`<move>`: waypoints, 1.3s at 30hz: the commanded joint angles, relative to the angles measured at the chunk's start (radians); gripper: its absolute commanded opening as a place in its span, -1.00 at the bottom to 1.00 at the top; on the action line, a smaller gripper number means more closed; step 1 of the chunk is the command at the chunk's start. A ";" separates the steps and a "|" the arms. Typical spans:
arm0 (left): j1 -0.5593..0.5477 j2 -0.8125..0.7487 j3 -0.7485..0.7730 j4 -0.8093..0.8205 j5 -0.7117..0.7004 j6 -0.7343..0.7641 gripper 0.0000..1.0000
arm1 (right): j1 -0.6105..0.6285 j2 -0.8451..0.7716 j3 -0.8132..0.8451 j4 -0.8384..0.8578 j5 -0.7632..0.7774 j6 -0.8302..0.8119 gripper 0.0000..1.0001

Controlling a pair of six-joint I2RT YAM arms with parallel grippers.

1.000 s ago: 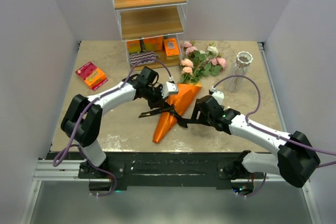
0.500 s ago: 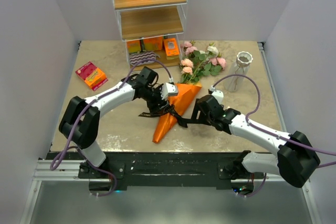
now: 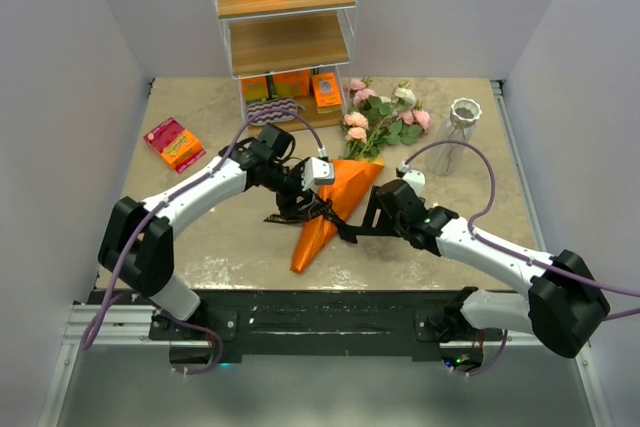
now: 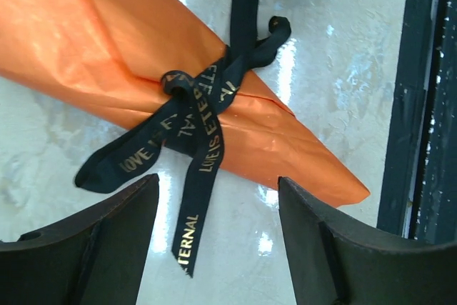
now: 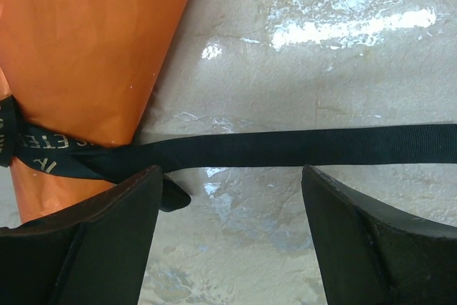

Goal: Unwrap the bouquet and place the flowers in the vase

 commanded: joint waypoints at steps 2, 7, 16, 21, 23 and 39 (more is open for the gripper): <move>0.002 0.060 0.000 0.028 0.056 0.030 0.41 | -0.002 -0.039 -0.014 0.038 -0.005 -0.009 0.64; 0.004 0.113 0.001 0.089 0.029 0.008 0.38 | -0.002 -0.065 -0.018 0.041 -0.006 -0.012 0.64; 0.004 0.189 -0.005 0.151 0.018 -0.004 0.31 | -0.003 -0.077 0.003 0.026 0.004 -0.020 0.64; 0.004 0.190 -0.002 0.175 0.030 -0.018 0.07 | -0.005 -0.076 0.000 0.036 0.000 -0.020 0.64; 0.004 0.199 0.007 0.172 0.033 -0.021 -0.25 | -0.003 -0.074 -0.006 0.041 -0.002 -0.017 0.64; 0.135 0.052 0.035 0.059 0.038 -0.018 -1.00 | -0.005 0.013 -0.058 0.171 -0.013 -0.041 0.57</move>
